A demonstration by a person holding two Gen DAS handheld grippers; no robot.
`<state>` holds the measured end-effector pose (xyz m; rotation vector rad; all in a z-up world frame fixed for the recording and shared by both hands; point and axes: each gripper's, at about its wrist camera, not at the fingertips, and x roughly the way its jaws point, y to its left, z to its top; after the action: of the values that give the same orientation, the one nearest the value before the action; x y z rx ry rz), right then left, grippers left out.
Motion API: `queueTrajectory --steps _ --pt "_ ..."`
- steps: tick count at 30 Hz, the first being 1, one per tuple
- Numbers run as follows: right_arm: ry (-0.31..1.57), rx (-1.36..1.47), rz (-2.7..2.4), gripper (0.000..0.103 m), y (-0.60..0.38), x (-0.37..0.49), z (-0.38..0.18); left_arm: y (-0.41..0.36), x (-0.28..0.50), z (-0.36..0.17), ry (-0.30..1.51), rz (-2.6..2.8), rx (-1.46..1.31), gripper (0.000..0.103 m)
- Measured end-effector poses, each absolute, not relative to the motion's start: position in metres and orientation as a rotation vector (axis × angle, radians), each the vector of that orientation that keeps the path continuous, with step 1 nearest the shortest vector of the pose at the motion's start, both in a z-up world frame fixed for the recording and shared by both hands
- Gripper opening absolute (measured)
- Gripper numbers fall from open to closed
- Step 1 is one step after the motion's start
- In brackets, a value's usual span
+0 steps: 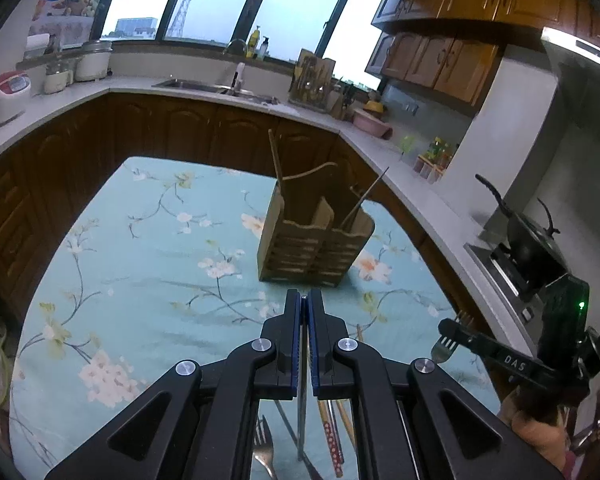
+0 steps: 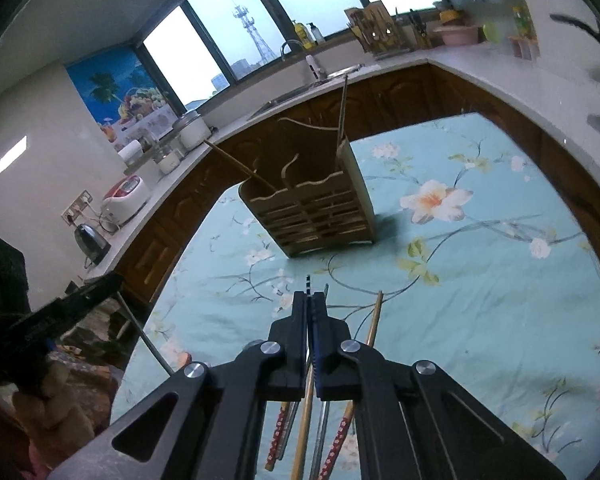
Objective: Organize utensils
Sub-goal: 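Lift both held utensils and carry them over the wooden caddy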
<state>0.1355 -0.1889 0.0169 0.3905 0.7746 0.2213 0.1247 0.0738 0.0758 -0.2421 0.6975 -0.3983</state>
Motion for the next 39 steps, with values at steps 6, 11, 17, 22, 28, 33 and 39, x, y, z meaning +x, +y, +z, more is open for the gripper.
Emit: queueTrajectory --steps 6,11,17,22,28,33,39 --pt "0.757 0.402 0.237 0.002 -0.187 0.136 0.024 0.079 0.124 0.084 0.660 -0.401 -0.263 0.002" --pt "0.737 0.410 0.250 0.002 -0.187 0.139 0.030 0.085 0.125 0.089 0.618 -0.405 -0.289 0.002" --pt "0.688 0.421 0.268 0.002 -0.189 0.150 0.042 0.091 0.131 0.100 0.536 -0.395 -0.325 0.002" --pt "0.645 0.421 0.282 0.002 -0.191 0.165 0.059 0.090 0.139 0.108 0.461 -0.384 -0.330 0.002" --pt "0.591 0.428 0.289 0.002 -0.196 0.188 0.080 0.087 0.160 0.110 0.409 -0.369 -0.335 0.002" --pt "0.534 0.457 0.298 0.002 -0.201 0.210 0.098 0.081 0.183 0.113 0.361 -0.366 -0.348 0.002" --pt "0.491 0.451 0.295 0.002 -0.201 0.237 0.111 0.076 0.214 0.107 0.316 -0.357 -0.389 0.002"
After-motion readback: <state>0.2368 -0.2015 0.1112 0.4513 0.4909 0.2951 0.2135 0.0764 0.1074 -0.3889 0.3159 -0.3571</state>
